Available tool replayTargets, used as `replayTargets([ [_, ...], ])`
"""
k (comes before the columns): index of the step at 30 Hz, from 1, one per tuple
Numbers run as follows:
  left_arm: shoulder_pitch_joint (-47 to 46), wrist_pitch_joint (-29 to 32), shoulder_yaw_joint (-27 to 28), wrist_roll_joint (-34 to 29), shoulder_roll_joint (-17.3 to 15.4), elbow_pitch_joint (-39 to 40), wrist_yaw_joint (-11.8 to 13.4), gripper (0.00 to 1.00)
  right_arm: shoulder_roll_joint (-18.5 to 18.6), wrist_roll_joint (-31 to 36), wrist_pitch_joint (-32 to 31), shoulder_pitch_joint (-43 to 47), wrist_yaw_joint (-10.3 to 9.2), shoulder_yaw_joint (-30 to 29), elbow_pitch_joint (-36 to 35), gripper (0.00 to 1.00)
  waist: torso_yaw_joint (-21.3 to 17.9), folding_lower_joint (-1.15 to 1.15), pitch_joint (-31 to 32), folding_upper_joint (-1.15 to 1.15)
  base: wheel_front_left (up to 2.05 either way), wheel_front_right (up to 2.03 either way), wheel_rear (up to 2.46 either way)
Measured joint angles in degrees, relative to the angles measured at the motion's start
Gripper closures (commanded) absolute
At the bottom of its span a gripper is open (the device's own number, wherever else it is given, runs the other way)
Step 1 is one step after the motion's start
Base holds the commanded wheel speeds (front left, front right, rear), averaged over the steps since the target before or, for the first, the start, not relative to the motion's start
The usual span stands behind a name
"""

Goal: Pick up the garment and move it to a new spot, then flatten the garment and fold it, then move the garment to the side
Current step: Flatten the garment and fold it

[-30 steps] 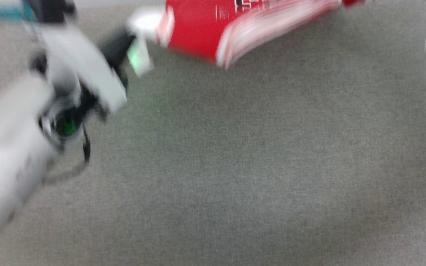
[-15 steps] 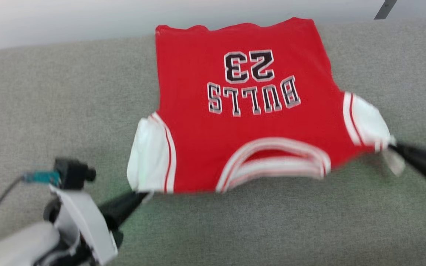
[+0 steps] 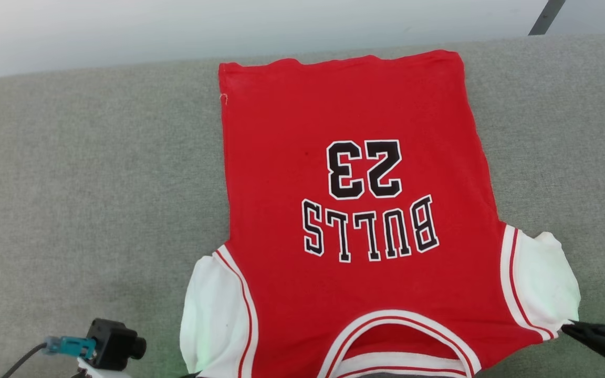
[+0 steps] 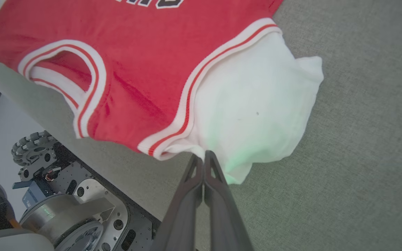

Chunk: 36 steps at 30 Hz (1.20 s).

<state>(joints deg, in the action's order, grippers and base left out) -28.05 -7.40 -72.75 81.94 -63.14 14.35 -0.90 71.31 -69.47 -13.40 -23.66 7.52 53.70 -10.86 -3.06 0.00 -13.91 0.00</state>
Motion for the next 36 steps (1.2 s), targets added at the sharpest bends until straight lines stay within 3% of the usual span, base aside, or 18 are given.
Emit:
replayTargets([
  [4, 0.63, -0.77, 0.10, 0.08, -0.04, 1.83, 1.07, 1.00, -0.22, -0.07, -0.94, 3.77, 0.00, -3.41, -1.76, 1.00, 0.18, 0.00, -0.58, 0.00, 0.00, 0.00, 0.00],
  [9, 0.58, -0.73, 0.03, -0.54, 3.45, -2.08, 1.38, 1.00, -4.20, 3.08, -4.16, 6.64, 0.00, -6.30, -0.87, 1.00, 0.52, 0.00, -1.42, 0.00, 0.00, 0.00, 0.00],
  [17, 0.21, -0.70, 0.01, -1.05, 11.84, -14.29, -1.75, 1.00, -13.14, 7.24, -9.10, 8.04, -0.01, -7.70, 5.55, 1.00, 1.26, 0.00, -3.72, 0.00, 0.00, 0.00, 0.00],
  [24, -0.53, -2.24, 0.43, -2.20, 15.78, -19.60, -3.70, 1.00, -17.31, 13.74, -8.64, 7.41, 0.54, -7.94, 11.01, 1.00, 2.12, 0.00, -5.68, 0.00, 0.00, 0.00, 0.00],
  [25, -0.55, -2.44, 0.42, -2.20, 16.02, -20.01, -3.86, 1.00, -17.74, 14.17, -8.25, 7.41, 0.55, -7.93, 11.51, 0.83, 2.17, 0.00, -5.83, 0.00, 0.00, 0.00, 0.00],
  [26, -0.54, -2.50, 0.41, -2.20, 16.17, -20.43, -4.14, 1.00, -18.02, 14.51, -7.88, 7.41, 0.55, -8.00, 11.78, 0.58, 2.15, 0.00, -5.92, 0.00, 0.00, 0.00, 0.00],
  [27, -0.54, -2.61, 0.42, -2.21, 16.29, -20.74, -4.17, 1.00, -18.20, 14.95, -7.15, 7.42, 0.55, -8.18, 11.98, 0.01, 2.06, 0.00, -5.94, 0.00, 0.00, 0.00, 0.00],
  [33, 0.20, -4.34, 0.71, -2.63, 16.37, -21.20, -4.14, 1.00, -18.08, 13.41, -4.85, 7.50, 0.24, -14.11, 8.24, 0.00, 0.89, 0.00, -6.03, 0.00, 0.00, 0.00, 0.00],
  [36, 0.54, -4.94, 0.76, -3.45, 15.89, -20.34, -3.50, 1.00, -13.56, 10.13, -6.51, 9.25, 0.00, -18.66, 3.53, 0.00, 0.47, 0.00, -6.69, 0.00, 0.00, 0.00, 0.00],
])
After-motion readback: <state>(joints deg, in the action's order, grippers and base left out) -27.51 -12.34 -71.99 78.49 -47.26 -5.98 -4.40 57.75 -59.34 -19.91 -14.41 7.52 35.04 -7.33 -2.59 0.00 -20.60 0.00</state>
